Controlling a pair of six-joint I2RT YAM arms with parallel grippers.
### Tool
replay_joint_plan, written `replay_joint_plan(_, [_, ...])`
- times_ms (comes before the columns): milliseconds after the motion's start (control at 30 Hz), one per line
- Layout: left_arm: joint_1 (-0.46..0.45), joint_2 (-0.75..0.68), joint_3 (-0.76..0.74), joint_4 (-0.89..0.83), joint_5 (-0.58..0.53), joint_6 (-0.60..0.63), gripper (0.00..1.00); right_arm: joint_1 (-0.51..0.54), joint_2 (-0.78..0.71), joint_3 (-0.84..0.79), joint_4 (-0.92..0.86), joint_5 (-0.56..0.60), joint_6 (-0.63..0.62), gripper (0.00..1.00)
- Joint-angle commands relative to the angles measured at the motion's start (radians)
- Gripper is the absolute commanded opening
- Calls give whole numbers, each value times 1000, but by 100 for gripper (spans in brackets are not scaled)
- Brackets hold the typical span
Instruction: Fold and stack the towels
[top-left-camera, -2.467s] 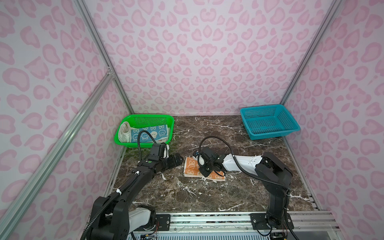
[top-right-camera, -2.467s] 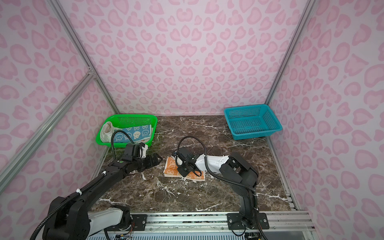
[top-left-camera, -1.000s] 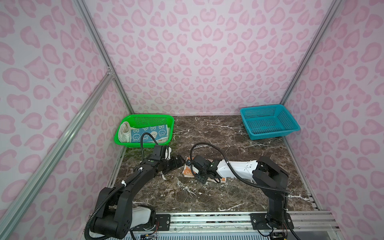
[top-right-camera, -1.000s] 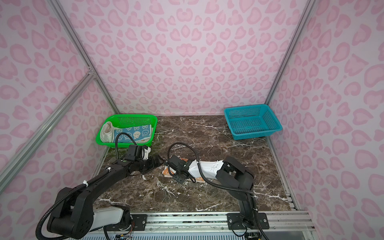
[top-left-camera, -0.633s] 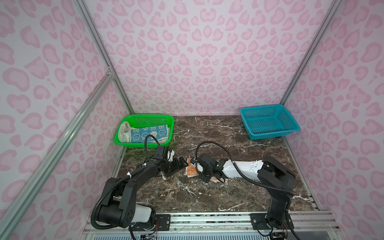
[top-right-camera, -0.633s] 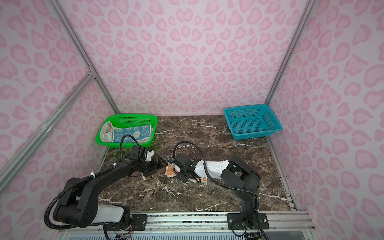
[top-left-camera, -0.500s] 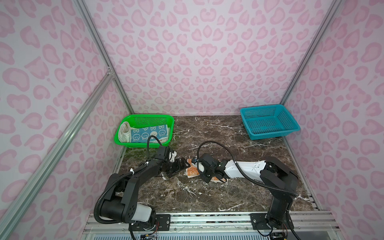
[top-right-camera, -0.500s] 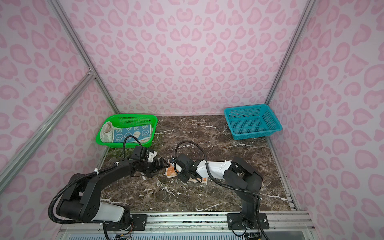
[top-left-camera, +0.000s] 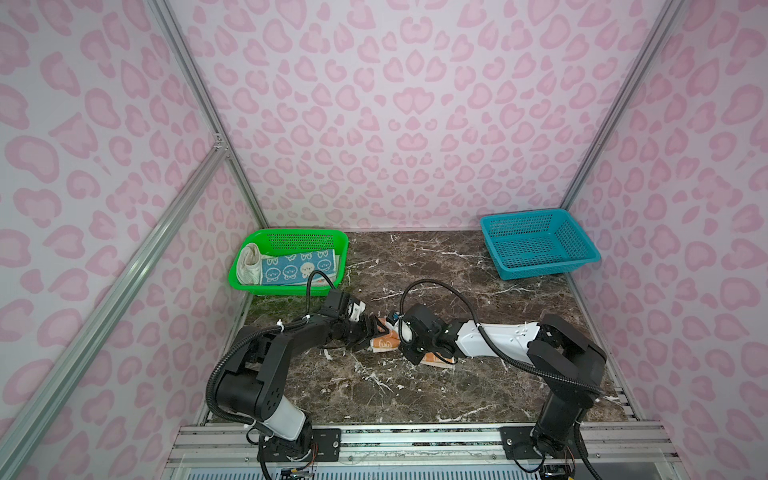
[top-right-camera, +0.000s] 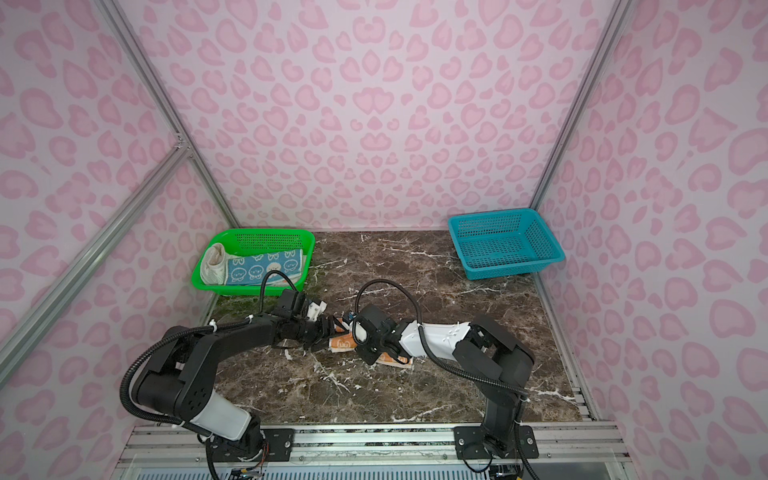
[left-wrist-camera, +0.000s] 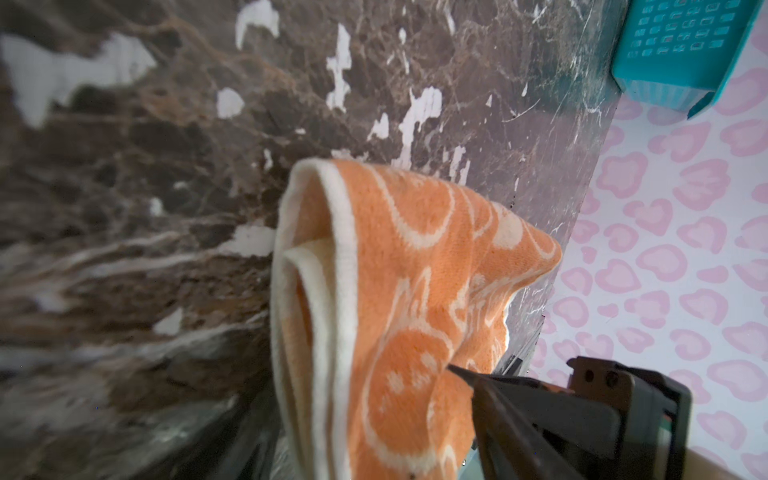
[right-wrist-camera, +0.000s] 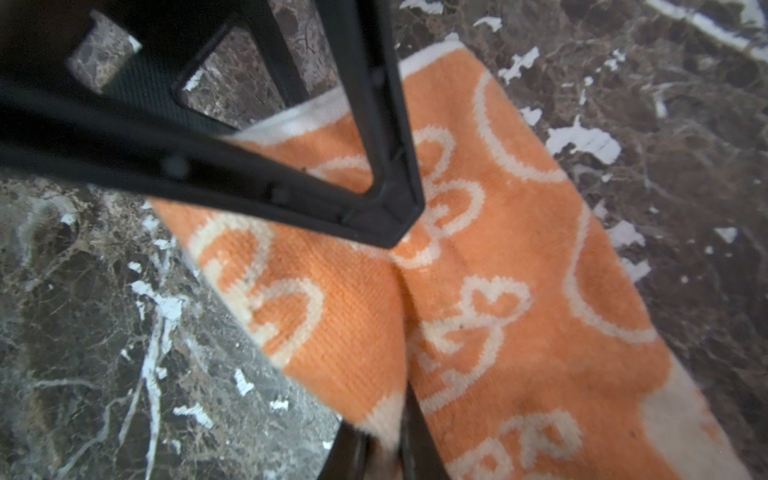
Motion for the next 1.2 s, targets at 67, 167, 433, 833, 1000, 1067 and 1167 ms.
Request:
replay_joint_plan(67, [-12,31,28,-5,2,-18,63,1,-2,-7,33,-6,15,16])
replay_joint_plan(167, [-12,39,46,-9,2,-16,55,2,-6,-12,44,-7,20,20])
replay_joint_plan(433, [-13,52,119,-71,2,38,28,14,-60,-44,75,69,45,58])
replay_joint_plan(833, [-5,33,302,-278,-37,230,4,17,-214,-99,106,217,94,86])
replay_joint_plan(1000, [44,13,477,-472,-119,398,4,13,-239,-85,110,229,98,98])
replay_joint_plan(1067, [72,12,553,-529,-156,444,4,14,-247,-86,130,226,101,98])
replay_joint_plan(1167, [110,25,663,-589,-215,497,3,9,-244,-75,167,212,105,98])
